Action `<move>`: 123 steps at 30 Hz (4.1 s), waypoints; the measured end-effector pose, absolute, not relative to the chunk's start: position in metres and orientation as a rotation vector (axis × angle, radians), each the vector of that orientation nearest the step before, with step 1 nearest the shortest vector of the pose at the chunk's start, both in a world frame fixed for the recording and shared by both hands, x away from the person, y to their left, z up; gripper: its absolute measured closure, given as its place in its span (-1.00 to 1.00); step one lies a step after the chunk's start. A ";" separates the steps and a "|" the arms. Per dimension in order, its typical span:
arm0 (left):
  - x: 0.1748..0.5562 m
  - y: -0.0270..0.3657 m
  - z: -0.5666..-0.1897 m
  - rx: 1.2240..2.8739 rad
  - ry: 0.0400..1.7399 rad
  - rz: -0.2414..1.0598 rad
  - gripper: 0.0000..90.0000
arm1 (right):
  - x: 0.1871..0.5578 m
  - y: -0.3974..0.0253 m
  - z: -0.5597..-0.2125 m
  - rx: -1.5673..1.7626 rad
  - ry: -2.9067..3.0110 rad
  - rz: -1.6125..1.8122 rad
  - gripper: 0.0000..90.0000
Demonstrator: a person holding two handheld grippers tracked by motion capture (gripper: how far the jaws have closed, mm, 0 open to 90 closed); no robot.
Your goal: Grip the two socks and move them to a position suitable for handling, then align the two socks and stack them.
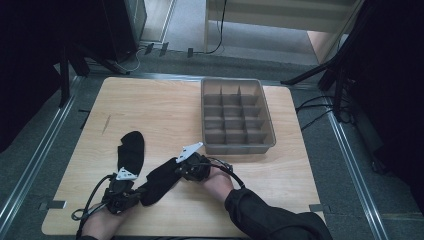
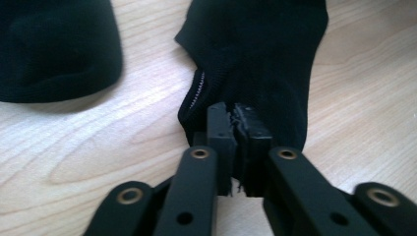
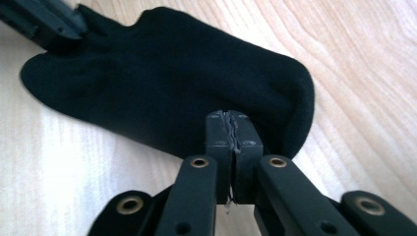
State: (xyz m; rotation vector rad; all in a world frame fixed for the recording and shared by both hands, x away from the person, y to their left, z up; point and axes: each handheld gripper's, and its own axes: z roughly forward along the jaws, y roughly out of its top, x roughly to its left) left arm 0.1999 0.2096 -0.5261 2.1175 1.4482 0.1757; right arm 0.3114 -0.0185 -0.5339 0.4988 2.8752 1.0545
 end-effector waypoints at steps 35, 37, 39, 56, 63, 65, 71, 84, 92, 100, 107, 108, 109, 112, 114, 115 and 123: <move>0.243 0.224 -0.521 2.122 1.470 0.159 0.78 | 0.269 -0.025 -0.536 0.550 2.900 1.104 0.85; 0.242 0.226 -0.516 2.087 1.444 0.162 0.70 | 0.269 -0.025 -0.535 0.546 2.896 1.106 0.80; 0.241 0.229 -0.512 2.052 1.436 0.159 0.60 | 0.270 -0.026 -0.533 0.559 2.882 1.143 0.76; 0.246 0.255 -0.485 1.957 1.360 0.255 0.00 | 0.276 -0.027 -0.514 0.541 2.834 1.244 0.35; 0.250 0.268 -0.485 1.957 1.381 0.279 -0.04 | 0.285 -0.026 -0.502 0.491 2.830 1.230 0.34; 0.250 0.272 -0.484 1.946 1.381 0.263 -0.06 | 0.289 -0.024 -0.499 0.497 2.828 1.237 0.34; 0.251 0.280 -0.483 1.942 1.385 0.259 -0.07 | 0.300 -0.014 -0.497 0.496 2.830 1.220 0.34; 0.252 0.307 -0.478 1.861 1.421 0.247 -0.04 | 0.312 0.017 -0.486 0.468 2.829 1.222 0.44; 0.248 0.326 -0.477 1.825 1.457 0.275 -0.05 | 0.312 0.055 -0.486 0.404 2.864 1.202 0.49; 0.247 0.339 -0.478 1.801 1.466 0.249 -0.05 | 0.307 0.093 -0.490 0.332 2.896 1.185 0.50; 0.247 0.344 -0.480 1.799 1.474 0.239 -0.06 | 0.303 0.117 -0.502 0.296 2.935 1.144 0.50; 0.247 0.345 -0.480 1.803 1.476 0.241 -0.06 | 0.303 0.119 -0.505 0.304 2.944 1.131 0.50; 0.247 0.345 -0.480 1.804 1.480 0.243 -0.06 | 0.304 0.122 -0.507 0.311 2.951 1.123 0.50; 0.247 0.347 -0.481 1.796 1.486 0.235 -0.06 | 0.303 0.129 -0.513 0.304 2.958 1.103 0.43; 0.247 0.348 -0.480 1.790 1.491 0.236 -0.06 | 0.302 0.134 -0.518 0.313 2.958 1.092 0.39; 0.246 0.349 -0.480 1.788 1.492 0.241 -0.06 | 0.302 0.135 -0.520 0.303 2.956 1.085 0.39; 0.245 0.353 -0.480 1.770 1.503 0.248 -0.06 | 0.299 0.138 -0.532 0.317 2.927 0.984 0.49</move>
